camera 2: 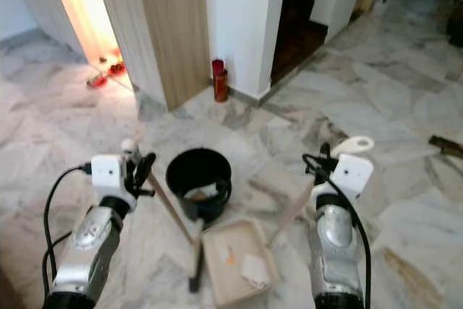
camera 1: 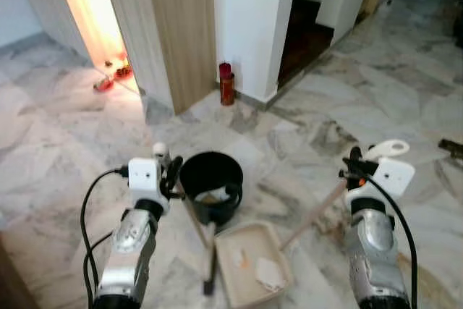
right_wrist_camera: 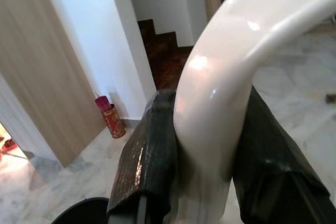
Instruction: Sweep floor
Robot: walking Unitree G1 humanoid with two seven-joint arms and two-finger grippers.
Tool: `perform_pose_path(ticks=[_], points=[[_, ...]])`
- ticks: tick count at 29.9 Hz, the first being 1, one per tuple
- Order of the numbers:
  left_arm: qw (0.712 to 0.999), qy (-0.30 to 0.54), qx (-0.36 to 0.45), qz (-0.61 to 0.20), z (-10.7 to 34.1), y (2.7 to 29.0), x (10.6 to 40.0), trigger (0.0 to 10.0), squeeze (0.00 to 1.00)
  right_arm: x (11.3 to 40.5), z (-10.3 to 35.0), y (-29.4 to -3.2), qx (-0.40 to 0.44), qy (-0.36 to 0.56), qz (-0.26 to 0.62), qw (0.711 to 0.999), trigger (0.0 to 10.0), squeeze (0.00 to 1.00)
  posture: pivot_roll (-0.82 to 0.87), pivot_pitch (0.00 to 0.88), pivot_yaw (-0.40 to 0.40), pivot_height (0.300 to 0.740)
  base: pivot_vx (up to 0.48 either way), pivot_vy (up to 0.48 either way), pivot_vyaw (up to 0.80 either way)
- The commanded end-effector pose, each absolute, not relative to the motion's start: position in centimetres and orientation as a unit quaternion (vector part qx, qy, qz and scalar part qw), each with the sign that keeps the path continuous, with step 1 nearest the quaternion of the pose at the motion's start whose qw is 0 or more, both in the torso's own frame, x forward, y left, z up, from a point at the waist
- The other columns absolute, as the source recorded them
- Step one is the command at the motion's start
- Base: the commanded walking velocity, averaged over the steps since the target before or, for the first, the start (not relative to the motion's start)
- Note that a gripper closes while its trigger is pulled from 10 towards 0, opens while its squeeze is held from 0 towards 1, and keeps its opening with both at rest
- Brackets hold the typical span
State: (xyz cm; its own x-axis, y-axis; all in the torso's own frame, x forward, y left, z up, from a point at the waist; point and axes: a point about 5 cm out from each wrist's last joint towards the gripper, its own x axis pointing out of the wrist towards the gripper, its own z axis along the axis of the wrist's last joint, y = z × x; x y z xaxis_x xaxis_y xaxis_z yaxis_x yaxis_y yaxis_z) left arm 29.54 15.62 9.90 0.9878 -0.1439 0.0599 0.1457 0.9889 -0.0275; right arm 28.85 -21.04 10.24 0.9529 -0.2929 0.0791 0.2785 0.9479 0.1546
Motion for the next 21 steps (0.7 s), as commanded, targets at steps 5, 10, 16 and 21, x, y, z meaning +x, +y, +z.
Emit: perform_pose_path(ticks=[5,10,16,21], points=[[0.996,-0.050,-0.014,-0.076,10.7,15.7,30.0,10.0,0.00,28.5,11.9,-21.2,0.069,-0.077,-0.148,0.984,10.0,0.00,-0.01,0.000,0.033,0.740,0.000,0.295,0.00],[0.996,-0.052,-0.009,-0.074,10.8,15.8,30.1,10.0,0.00,28.1,12.7,-20.8,0.075,-0.083,-0.145,0.983,10.0,0.00,-0.01,0.000,0.040,0.740,0.000,0.158,0.00],[0.996,-0.051,-0.004,-0.075,10.8,15.9,30.3,10.0,0.00,27.6,14.3,-20.6,0.079,-0.099,-0.139,0.982,10.0,0.00,-0.02,0.000,0.046,0.740,0.000,0.000,0.00],[0.996,-0.048,-0.003,-0.076,10.7,15.8,30.4,10.0,0.00,27.1,15.3,-20.6,0.079,-0.106,-0.135,0.982,10.0,0.00,-0.02,0.000,0.046,0.740,0.000,0.000,0.00]])
